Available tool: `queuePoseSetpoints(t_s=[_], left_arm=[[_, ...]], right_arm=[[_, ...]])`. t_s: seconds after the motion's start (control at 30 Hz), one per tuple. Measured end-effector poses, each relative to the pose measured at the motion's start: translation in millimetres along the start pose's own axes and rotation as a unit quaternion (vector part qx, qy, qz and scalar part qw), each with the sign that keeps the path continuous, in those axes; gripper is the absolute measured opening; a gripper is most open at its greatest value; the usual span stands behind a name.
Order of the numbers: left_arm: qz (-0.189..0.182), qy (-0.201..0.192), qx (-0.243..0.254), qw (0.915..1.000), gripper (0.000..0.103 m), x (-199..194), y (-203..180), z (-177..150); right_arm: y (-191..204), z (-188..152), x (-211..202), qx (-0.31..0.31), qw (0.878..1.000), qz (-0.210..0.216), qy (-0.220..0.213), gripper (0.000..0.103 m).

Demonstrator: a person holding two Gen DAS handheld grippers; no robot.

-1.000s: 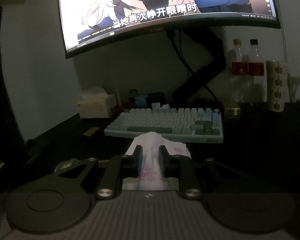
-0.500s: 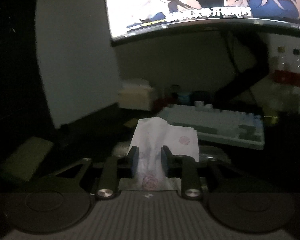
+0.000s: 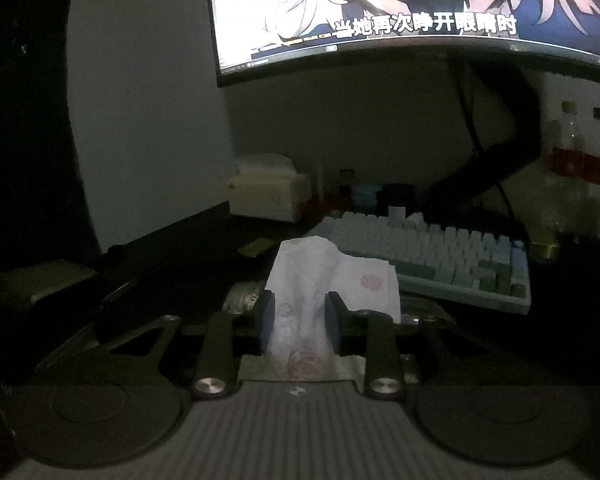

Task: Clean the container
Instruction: 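Wipe the jar wall near the rim with the tissue in the right tool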

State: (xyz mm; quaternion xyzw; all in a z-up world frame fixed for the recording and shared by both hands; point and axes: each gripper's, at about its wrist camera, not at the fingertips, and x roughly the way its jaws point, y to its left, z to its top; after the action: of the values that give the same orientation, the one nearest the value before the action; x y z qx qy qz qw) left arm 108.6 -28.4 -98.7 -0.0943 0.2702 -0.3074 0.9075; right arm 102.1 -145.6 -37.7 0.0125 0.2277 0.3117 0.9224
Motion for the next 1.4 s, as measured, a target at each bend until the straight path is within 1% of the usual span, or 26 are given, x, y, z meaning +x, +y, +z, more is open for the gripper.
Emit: queuePoseSetpoints(t_s=[0.03, 0.13, 0.2, 0.27, 0.3, 0.37, 0.47, 0.53, 0.57, 0.67, 0.73, 0.8, 0.83, 0.9, 0.97, 1.03, 1.07, 1.23, 1.33, 1.4], left_arm=[[0.000, 0.000, 0.001, 1.0000, 0.103, 1, 0, 0], [0.000, -0.001, 0.002, 1.0000, 0.103, 5, 0, 2], [-0.001, -0.001, 0.001, 1.0000, 0.103, 4, 1, 2], [-0.004, -0.001, 0.003, 1.0000, 0.103, 5, 0, 2], [-0.005, -0.001, 0.004, 1.0000, 0.103, 5, 0, 3], [-0.006, -0.001, 0.004, 1.0000, 0.103, 5, 0, 3], [-0.007, -0.001, 0.004, 1.0000, 0.103, 6, 0, 4], [-0.009, -0.002, 0.003, 1.0000, 0.103, 6, 0, 4], [-0.009, -0.002, 0.003, 1.0000, 0.103, 6, 0, 4], [-0.008, -0.002, 0.006, 0.9999, 0.103, 6, -1, 3], [-0.007, -0.004, 0.007, 0.9999, 0.103, 6, -2, 3], [-0.006, -0.005, 0.008, 0.9999, 0.103, 5, -3, 3], [-0.006, -0.004, 0.008, 0.9999, 0.103, 5, -3, 2], [-0.005, -0.002, 0.008, 0.9999, 0.103, 5, -4, 2], [-0.007, -0.002, 0.008, 0.9999, 0.103, 5, -3, 2], [-0.007, -0.002, 0.007, 0.9999, 0.103, 5, -3, 3], [-0.007, -0.002, 0.007, 0.9999, 0.103, 5, -3, 3], [-0.009, -0.001, 0.009, 0.9999, 0.103, 5, -5, 2], [-0.021, 0.000, 0.012, 0.9997, 0.103, 5, -5, 2], [-0.030, -0.003, 0.011, 0.9995, 0.103, 4, -4, 2]], right_arm=[[-5, 0, 1, 0.009, 1.000, -0.005, 0.000, 0.031], [-28, 5, 4, 0.052, 0.997, -0.059, 0.005, 0.031], [-38, 8, 9, 0.073, 0.994, -0.078, 0.010, 0.031], [-31, 9, 12, 0.053, 0.994, -0.094, 0.007, 0.033], [-23, 7, 12, 0.034, 0.995, -0.093, 0.000, 0.033], [-10, 1, 7, 0.016, 0.999, -0.041, -0.015, 0.033], [0, -1, 3, -0.011, 1.000, -0.002, -0.014, 0.032], [-8, 2, 4, -0.001, 1.000, -0.003, -0.008, 0.042], [-14, 3, 5, 0.008, 1.000, -0.005, -0.004, 0.042], [-32, 9, 11, 0.041, 0.997, -0.065, 0.008, 0.043], [-40, 11, 14, 0.064, 0.995, -0.075, 0.011, 0.044], [-33, 9, 14, 0.061, 0.994, -0.085, 0.004, 0.043], [-26, 6, 13, 0.052, 0.996, -0.074, -0.004, 0.043], [-13, 2, 11, 0.017, 0.999, -0.022, -0.017, 0.043], [-9, 2, 11, 0.008, 1.000, -0.004, -0.017, 0.043], [-17, 5, 14, 0.017, 1.000, -0.001, -0.010, 0.043], [-21, 7, 18, 0.023, 1.000, -0.016, -0.005, 0.043], [-14, 7, 28, 0.016, 1.000, -0.020, 0.005, 0.044], [-10, 6, 35, 0.012, 1.000, -0.021, 0.010, 0.043], [-11, 5, 35, 0.016, 1.000, -0.016, 0.011, 0.044]])
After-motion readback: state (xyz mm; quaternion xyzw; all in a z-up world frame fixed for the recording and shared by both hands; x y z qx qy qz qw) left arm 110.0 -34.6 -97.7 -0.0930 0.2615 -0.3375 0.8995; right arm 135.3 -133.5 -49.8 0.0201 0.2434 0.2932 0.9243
